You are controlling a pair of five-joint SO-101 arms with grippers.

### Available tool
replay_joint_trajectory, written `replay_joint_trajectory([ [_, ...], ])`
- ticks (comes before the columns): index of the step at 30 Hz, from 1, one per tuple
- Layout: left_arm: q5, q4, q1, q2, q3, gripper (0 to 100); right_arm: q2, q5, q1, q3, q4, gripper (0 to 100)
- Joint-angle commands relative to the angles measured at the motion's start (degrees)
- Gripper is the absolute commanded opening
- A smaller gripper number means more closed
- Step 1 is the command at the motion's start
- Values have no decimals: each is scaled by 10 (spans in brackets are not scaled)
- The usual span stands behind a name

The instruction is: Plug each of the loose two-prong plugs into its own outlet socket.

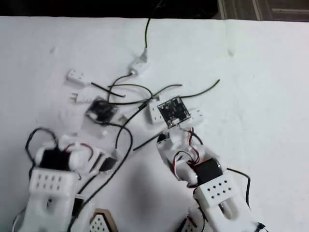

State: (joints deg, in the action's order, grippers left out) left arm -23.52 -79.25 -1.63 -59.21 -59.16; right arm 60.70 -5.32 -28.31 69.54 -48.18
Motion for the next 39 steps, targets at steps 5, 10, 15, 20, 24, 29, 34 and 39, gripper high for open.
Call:
replay_joint_trajectory([
  [5,-85,25,-9,193,39,373,-1,5,4,-4,7,17],
  [10,-86,85,-11,243,19,369,-1,5,4,-4,7,17],
  [15,-86,197,-15,279,-40,273,-1,5,4,4,10,17],
  [20,-85,215,-15,288,-50,193,3,5,5,4,10,17],
  [24,-85,220,-15,287,-48,142,4,5,6,3,10,17],
  [29,-85,215,-9,286,-9,88,4,6,40,2,28,17],
  [34,-78,215,-9,286,53,24,4,6,54,2,36,17],
  [39,-7,215,-11,286,121,26,4,6,53,2,36,17],
])
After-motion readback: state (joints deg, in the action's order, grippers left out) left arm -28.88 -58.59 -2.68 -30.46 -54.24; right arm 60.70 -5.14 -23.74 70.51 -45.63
